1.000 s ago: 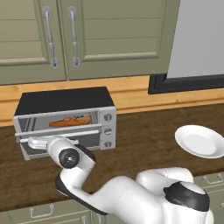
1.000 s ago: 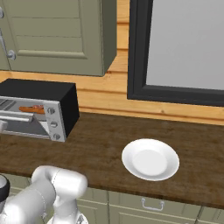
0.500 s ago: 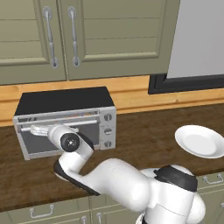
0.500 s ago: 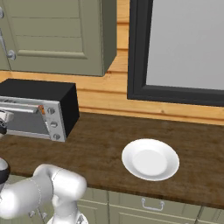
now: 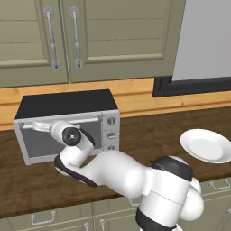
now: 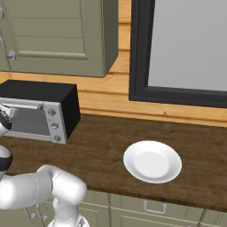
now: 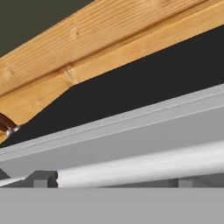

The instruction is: Pick up the kebab skewer and baguette bread, and place them inside the toaster oven. Close the toaster oven door and start by setting the timer.

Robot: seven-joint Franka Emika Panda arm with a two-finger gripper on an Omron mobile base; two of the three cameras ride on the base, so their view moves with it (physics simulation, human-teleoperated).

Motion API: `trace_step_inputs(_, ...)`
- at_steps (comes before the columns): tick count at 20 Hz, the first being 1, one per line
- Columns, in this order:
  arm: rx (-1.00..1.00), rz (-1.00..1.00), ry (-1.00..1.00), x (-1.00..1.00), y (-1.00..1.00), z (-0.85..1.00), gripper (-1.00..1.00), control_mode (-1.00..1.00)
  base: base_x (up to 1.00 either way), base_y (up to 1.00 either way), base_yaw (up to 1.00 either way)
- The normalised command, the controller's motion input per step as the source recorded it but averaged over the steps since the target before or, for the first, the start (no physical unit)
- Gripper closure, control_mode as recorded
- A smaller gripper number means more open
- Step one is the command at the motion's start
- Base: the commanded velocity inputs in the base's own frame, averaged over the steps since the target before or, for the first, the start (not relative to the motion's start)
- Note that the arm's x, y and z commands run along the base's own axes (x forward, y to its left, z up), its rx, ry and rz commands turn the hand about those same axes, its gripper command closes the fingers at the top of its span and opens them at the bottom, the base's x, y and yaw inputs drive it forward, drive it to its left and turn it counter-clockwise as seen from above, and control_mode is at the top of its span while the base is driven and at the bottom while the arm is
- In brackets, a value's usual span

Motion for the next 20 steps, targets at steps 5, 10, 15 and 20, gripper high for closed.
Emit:
trace_step_inputs(5,0.00,0.00,0.00,0.34,0.00,-0.02,-1.00,-1.00,0.00,0.00,0.00)
trace_step_inputs(10,0.00,0.00,0.06,0.05,0.00,-0.04,-1.00,-1.00,0.00,0.00,0.00)
trace_step_inputs(15,0.04,-0.03,0.00,0.00,-0.01,-0.17,-1.00,-1.00,0.00,0.00,0.00)
trace_step_inputs(20,0.11,-0.05,0.00,0.00,-0.07,-0.13,-1.00,-1.00,0.00,0.00,0.00)
